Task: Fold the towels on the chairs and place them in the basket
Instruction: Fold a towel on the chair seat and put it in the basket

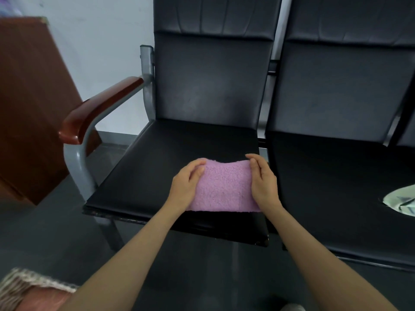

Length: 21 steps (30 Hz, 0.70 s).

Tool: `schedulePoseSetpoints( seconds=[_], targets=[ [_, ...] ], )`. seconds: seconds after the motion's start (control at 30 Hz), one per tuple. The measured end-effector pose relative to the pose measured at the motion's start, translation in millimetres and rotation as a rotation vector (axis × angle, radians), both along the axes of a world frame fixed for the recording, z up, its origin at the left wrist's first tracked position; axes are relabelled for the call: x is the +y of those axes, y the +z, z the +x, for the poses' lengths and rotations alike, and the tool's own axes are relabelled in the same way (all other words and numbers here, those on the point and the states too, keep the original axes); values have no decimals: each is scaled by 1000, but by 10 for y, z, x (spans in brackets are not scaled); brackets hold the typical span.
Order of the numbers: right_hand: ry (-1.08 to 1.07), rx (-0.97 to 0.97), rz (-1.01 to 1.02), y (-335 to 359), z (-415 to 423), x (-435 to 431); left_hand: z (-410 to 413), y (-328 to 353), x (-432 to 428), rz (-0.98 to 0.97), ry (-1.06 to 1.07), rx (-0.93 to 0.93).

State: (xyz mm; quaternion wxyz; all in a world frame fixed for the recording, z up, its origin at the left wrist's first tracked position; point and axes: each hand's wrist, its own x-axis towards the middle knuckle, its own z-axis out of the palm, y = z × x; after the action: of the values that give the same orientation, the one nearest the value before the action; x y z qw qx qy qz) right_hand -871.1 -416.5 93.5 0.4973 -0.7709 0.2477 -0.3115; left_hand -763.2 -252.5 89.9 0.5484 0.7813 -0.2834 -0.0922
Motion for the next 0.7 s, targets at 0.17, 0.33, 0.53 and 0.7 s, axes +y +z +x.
schedulePoseSetpoints(
  seconds=[0.17,0.33,0.53,0.7],
  targets=[
    [280,113,157,30,-132,-245,79,6,69,-23,-124,191],
    [434,241,74,61,-276,-315,101,11,156,140,-161,62],
    [244,305,-259,39,-251,-276,-32,-23,128,284,-17,-391],
    [178,254,-483,35,-231,-264,-48,-14,121,284,86,-568]
  ],
)
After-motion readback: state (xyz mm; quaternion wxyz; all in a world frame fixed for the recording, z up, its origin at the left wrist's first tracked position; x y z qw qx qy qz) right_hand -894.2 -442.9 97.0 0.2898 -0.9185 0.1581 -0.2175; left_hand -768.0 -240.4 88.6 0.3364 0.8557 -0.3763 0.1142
